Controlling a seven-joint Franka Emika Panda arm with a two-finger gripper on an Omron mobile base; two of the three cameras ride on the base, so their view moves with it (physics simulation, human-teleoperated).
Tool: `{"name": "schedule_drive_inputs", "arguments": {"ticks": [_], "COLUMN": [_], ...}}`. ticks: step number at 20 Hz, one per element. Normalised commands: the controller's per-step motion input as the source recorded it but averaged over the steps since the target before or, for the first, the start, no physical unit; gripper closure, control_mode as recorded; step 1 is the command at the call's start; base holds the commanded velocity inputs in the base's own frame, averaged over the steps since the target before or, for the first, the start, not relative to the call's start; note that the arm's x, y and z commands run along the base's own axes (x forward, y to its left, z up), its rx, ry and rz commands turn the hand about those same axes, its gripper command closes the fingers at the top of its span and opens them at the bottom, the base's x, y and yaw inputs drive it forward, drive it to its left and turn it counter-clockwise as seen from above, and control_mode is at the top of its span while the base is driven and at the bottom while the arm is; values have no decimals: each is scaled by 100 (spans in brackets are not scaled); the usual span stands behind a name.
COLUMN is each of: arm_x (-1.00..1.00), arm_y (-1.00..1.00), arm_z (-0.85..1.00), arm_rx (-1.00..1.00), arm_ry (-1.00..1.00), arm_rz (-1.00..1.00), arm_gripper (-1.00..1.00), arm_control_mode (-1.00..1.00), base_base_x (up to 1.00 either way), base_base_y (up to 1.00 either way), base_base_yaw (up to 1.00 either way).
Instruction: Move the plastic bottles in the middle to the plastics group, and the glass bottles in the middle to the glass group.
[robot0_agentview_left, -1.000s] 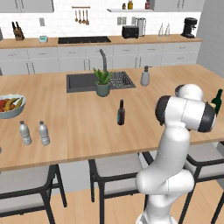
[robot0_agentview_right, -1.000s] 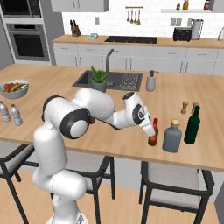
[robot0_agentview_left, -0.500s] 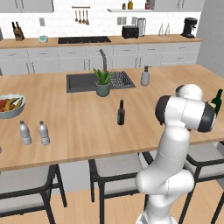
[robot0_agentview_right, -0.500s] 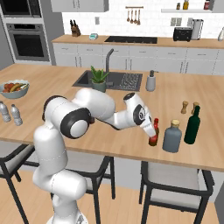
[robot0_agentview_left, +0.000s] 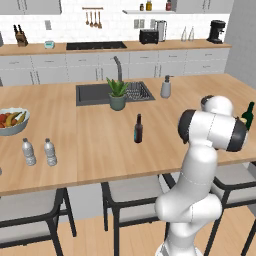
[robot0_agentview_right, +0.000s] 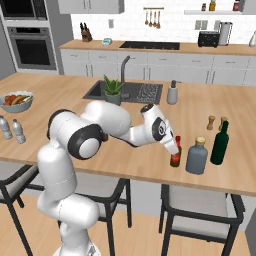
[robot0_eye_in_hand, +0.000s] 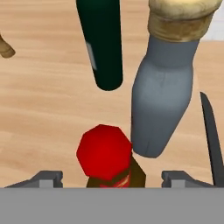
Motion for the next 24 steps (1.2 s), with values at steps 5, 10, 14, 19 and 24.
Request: {"name": "schedule_drive_inputs", "arguments": {"ticks": [5, 10, 14, 19, 24], "arm_x": [0, 0, 0, -20, -59], "arm_y": [0, 0, -1, 5, 81], "arm_z": [18, 81, 98, 78, 25], "arm_rx": [-3, 0, 4, 1, -1], "arm_ry": [0, 0, 0, 0, 4], "arm_rz": [0, 0, -1, 1, 27], "arm_gripper": [-100, -100, -100, -100, -100], "arm_control_mode": [-100, -100, -100, -100, -100], "base_base_x": [0, 0, 0, 0, 0], "base_base_y": [0, 0, 0, 0, 0], "base_base_yaw": [0, 0, 0, 0, 0]}}
